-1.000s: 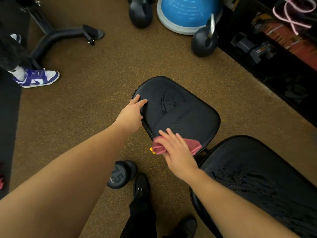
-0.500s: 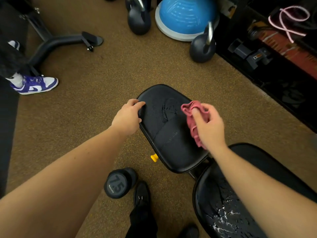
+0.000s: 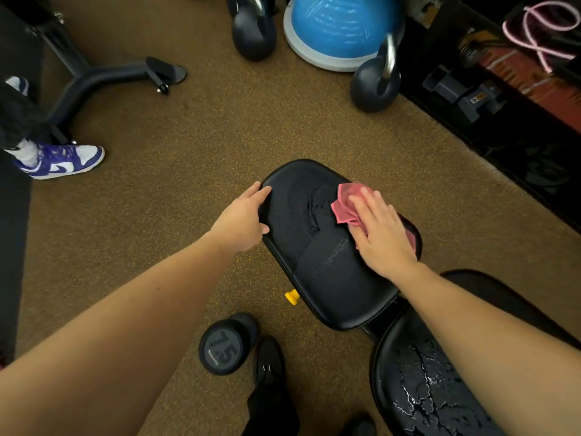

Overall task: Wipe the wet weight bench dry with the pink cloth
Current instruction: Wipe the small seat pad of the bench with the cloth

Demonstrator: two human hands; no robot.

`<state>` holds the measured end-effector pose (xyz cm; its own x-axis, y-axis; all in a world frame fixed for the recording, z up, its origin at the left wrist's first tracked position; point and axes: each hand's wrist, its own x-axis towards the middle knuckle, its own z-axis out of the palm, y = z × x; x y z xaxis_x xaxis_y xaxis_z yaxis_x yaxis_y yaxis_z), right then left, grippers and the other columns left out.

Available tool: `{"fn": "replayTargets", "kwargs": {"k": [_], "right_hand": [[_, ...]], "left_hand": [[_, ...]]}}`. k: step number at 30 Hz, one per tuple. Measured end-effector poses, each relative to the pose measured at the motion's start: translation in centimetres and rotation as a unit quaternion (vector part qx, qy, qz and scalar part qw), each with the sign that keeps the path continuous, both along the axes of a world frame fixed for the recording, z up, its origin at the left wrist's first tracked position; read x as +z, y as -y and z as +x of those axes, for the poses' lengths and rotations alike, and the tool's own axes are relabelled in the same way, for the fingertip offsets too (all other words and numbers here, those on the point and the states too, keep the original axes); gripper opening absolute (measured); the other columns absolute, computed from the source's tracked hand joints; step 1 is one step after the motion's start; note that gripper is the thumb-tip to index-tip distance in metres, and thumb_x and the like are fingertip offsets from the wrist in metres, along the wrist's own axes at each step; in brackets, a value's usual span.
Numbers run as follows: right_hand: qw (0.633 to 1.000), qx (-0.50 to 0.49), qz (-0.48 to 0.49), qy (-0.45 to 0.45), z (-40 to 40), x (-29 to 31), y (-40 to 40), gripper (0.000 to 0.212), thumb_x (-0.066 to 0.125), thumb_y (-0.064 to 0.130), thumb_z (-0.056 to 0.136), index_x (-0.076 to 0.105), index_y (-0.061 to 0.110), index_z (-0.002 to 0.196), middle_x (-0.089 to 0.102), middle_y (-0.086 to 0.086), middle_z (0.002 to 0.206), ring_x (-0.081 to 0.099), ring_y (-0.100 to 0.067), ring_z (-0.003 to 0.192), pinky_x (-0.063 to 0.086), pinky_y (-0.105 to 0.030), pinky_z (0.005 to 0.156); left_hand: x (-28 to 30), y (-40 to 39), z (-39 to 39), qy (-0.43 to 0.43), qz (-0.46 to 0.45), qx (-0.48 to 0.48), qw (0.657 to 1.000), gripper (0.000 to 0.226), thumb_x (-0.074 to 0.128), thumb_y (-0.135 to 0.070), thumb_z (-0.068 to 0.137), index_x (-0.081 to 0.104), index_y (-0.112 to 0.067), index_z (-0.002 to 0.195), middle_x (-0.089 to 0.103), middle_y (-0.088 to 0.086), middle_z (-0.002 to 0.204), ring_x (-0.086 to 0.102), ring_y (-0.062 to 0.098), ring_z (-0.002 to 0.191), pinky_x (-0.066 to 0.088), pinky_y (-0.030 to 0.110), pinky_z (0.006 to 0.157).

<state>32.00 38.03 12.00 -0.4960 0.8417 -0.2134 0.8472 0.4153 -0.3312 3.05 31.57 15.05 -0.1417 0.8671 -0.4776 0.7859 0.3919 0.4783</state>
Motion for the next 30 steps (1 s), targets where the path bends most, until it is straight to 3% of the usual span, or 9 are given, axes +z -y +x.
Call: {"fn": "replayTargets", "kwargs": {"k": [9,14,19,22,24,25,27,28,30], "right_hand": [[0.996,0.091,0.006,-0.022,-3.6,-0.1,6.8,0.061,0.016,0.043,0.101,0.029,0.026,0.158,0.015,0.007,0.168,0.002,-0.013,0.156,0.006,-0.042,0.127],[0.99,0.128,0.001,-0.058,-5.0,0.0,10.6,0.052,0.039,0.034,0.104,0.034,0.031,0.155,0.016,0.01,0.168,0.001,-0.01,0.155,0.001,-0.04,0.127],[0.975,0.195,0.051,-0.088,-5.6,-0.8,13.4,0.047,0.063,0.021,0.092,0.056,0.027,0.137,0.04,0.006,0.159,0.024,-0.017,0.152,0.006,-0.037,0.126],[0.959,0.227,-0.014,-0.168,-5.7,-0.8,14.3,0.039,0.069,0.012,0.087,0.065,0.026,0.123,0.062,0.01,0.135,0.049,-0.01,0.135,0.023,-0.036,0.122],[0.95,0.145,-0.131,-0.244,-5.9,0.9,14.7,0.032,0.064,0.011,0.093,0.064,0.03,0.118,0.068,0.017,0.114,0.061,0.001,0.107,0.045,-0.031,0.102],[0.936,0.068,-0.196,-0.285,-6.2,2.0,14.6,0.03,0.061,0.011,0.096,0.062,0.033,0.116,0.07,0.017,0.101,0.064,0.002,0.09,0.051,-0.027,0.086],[0.875,-0.1,-0.271,-0.39,-7.1,4.2,13.7,0.023,0.056,0.014,0.101,0.06,0.035,0.111,0.069,0.011,0.082,0.065,-0.003,0.067,0.053,-0.027,0.064],[0.843,-0.169,-0.275,-0.431,-7.6,5.0,12.7,0.019,0.055,0.017,0.103,0.06,0.034,0.111,0.069,0.009,0.082,0.067,-0.008,0.068,0.055,-0.03,0.064],[0.755,-0.259,-0.312,-0.515,-8.6,6.4,10.2,0.015,0.052,0.019,0.105,0.061,0.027,0.113,0.073,0.005,0.1,0.073,-0.017,0.089,0.06,-0.04,0.08]], "left_hand": [[0.7,0.5,-1.0,-0.003,0.019,-0.012,1.0,0.071,0.051,0.003,0.095,0.029,-0.022,0.157,0.016,-0.002,0.167,0.026,0.024,0.15,0.028,0.036,0.119],[1.0,1.5,-0.6,0.015,0.032,0.017,0.999,0.067,0.045,0.006,0.095,0.032,-0.017,0.156,0.023,0.007,0.165,0.025,0.024,0.151,0.025,0.035,0.121],[1.9,2.2,-0.1,0.015,0.052,0.026,0.998,0.062,0.045,0.004,0.097,0.033,-0.014,0.155,0.027,0.007,0.163,0.017,0.021,0.153,0.019,0.031,0.122],[2.6,2.9,-0.1,0.026,0.085,0.04,0.995,0.057,0.049,0.002,0.097,0.04,-0.015,0.151,0.039,0.005,0.157,0.027,0.023,0.149,0.027,0.035,0.12],[2.7,3.2,-0.6,0.044,0.094,0.077,0.992,0.051,0.052,-0.007,0.1,0.045,-0.02,0.148,0.05,0.004,0.148,0.051,0.021,0.133,0.044,0.032,0.106],[2.8,3.4,-0.7,0.064,0.098,0.11,0.987,0.045,0.054,-0.014,0.101,0.05,-0.023,0.145,0.059,0.003,0.137,0.063,0.016,0.113,0.053,0.026,0.09],[3.1,3.6,-0.5,0.124,0.107,0.177,0.971,0.031,0.056,-0.025,0.101,0.06,-0.027,0.132,0.07,-0.001,0.114,0.068,0.011,0.082,0.054,0.015,0.062],[3.3,3.6,-0.2,0.159,0.108,0.202,0.96,0.026,0.056,-0.029,0.1,0.064,-0.028,0.125,0.071,-0.003,0.11,0.067,0.011,0.083,0.054,0.014,0.064],[3.3,3.6,0.4,0.257,0.086,0.229,0.935,0.03,0.056,-0.043,0.099,0.066,-0.03,0.123,0.071,-0.006,0.115,0.067,0.011,0.103,0.055,0.026,0.093]]}}
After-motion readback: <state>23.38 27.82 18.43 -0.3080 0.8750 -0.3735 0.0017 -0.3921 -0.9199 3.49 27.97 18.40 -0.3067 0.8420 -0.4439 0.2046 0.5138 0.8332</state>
